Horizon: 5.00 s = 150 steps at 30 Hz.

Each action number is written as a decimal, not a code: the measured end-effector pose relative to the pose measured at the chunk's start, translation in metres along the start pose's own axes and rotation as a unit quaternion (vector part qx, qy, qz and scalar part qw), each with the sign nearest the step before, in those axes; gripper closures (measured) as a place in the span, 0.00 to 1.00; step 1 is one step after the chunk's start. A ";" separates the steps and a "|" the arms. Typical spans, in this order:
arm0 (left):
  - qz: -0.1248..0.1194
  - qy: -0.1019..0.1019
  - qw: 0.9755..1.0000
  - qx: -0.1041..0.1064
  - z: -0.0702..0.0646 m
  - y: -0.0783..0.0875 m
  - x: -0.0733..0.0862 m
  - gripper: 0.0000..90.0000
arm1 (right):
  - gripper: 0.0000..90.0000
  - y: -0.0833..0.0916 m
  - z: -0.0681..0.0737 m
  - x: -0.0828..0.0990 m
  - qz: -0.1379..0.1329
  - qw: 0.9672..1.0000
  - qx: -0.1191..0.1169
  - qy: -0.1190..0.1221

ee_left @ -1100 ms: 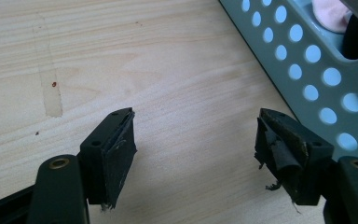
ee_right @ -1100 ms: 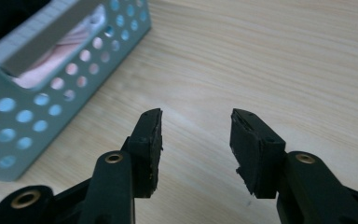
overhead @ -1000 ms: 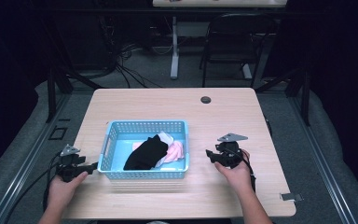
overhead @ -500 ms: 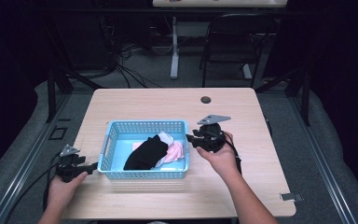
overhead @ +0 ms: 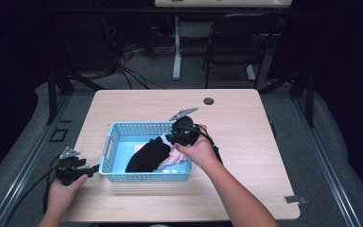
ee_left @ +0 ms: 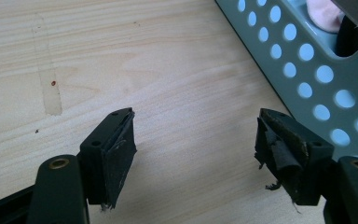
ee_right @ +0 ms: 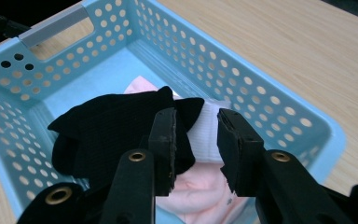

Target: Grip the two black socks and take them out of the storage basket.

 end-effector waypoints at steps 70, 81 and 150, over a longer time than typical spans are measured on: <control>-0.001 0.001 1.000 -0.003 0.001 0.000 0.000 0.32 | 0.97 -0.016 0.036 -0.031 -0.017 0.999 -0.023 -0.018; -0.002 0.002 1.000 -0.002 0.002 0.001 0.000 0.32 | 0.97 0.030 0.048 -0.076 -0.064 0.997 -0.022 0.035; -0.008 0.007 1.000 -0.022 0.004 0.002 0.001 0.32 | 0.97 0.155 -0.040 0.034 -0.089 0.994 0.048 -0.050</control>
Point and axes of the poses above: each handheld gripper's, and its own axes: y roughly backward along the jaws, x roughly out of its underside, z roughly to its left, the point moved 3 cm from there along -y, roughly forward along the jaws, and after that the axes turned 13 degrees about -z, right-handed, at the moved point
